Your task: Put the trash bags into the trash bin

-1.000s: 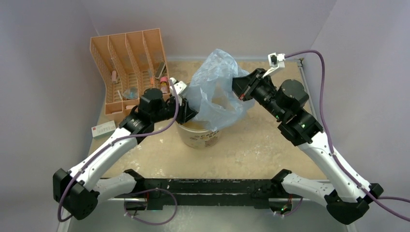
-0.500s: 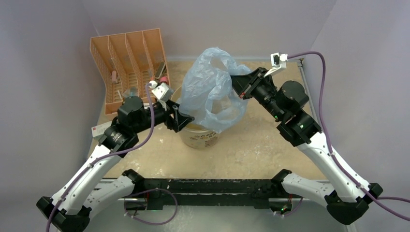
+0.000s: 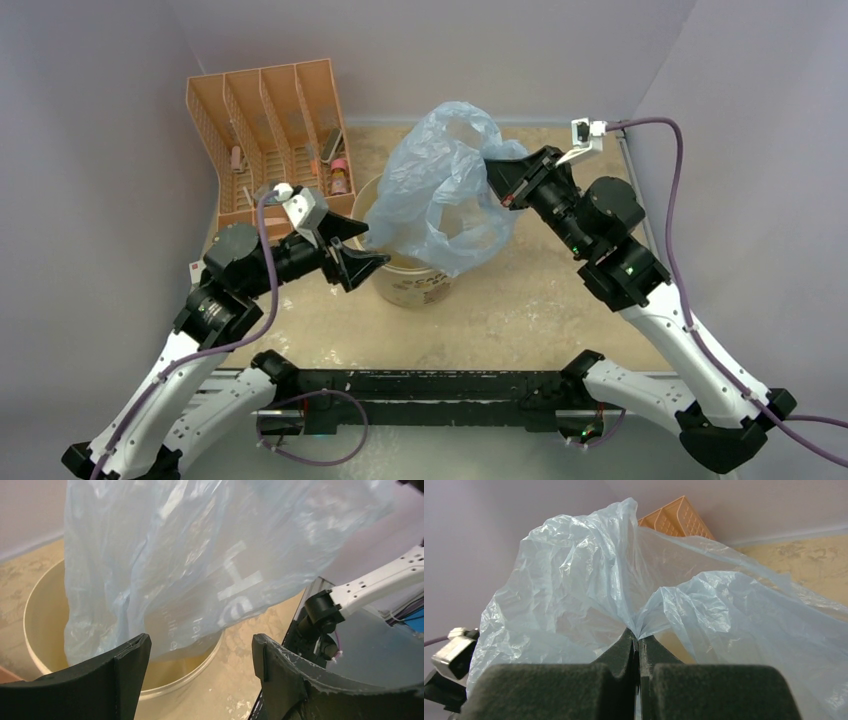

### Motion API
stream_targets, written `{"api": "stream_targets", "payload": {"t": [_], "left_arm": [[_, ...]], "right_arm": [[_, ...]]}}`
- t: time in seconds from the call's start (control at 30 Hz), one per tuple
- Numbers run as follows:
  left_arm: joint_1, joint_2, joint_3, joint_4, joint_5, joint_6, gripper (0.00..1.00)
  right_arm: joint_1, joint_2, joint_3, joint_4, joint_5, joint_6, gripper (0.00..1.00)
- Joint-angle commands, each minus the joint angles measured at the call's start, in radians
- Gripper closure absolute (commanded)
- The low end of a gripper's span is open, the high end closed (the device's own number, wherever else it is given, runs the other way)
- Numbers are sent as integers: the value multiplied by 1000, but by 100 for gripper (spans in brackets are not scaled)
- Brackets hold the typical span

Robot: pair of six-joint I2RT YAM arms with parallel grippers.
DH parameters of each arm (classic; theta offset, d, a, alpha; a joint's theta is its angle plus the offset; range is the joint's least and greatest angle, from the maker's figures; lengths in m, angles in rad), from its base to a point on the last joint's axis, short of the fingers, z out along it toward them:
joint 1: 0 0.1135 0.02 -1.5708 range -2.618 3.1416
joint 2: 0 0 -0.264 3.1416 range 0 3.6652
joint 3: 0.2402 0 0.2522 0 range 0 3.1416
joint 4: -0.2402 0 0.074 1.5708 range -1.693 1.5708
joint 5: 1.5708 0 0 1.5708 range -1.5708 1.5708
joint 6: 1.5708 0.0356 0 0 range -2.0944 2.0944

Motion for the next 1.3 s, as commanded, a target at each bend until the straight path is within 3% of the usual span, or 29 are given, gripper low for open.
{"api": "stream_targets", "payload": {"t": [0.0,0.3,0.4,0.5,0.57,0.7,0.83,0.93,1.07,1.13,1.27], "left_arm": [[5,-12,41,149,81,-26,25],[5,196,158,288,15,41,26],[5,282,173,359,30,45,52],[5,338,156,326,16,39,88],[6,338,98,324,-15,19,100],[6,280,-45,357,-74,-22,100],[5,279,-48,258,-47,-6,98],[5,270,3,150,-67,2,77],[6,142,1,136,-156,-15,44],[5,87,12,100,-190,-12,37],[5,15,17,-16,-182,-18,34]], "right_arm": [[-1,-2,-9,62,-48,7,100],[-1,1,-41,118,-128,12,100],[-1,-2,-40,115,-131,12,100],[-1,-9,-34,110,-138,7,100],[-1,-11,-37,118,-162,-2,100],[-2,18,-30,140,-240,-21,100],[-2,83,4,125,-266,-33,100],[-1,106,10,130,-235,-25,100],[-2,169,74,72,-192,-36,100],[-1,208,130,48,-181,-56,100],[-2,252,217,29,-99,-57,100]]}}
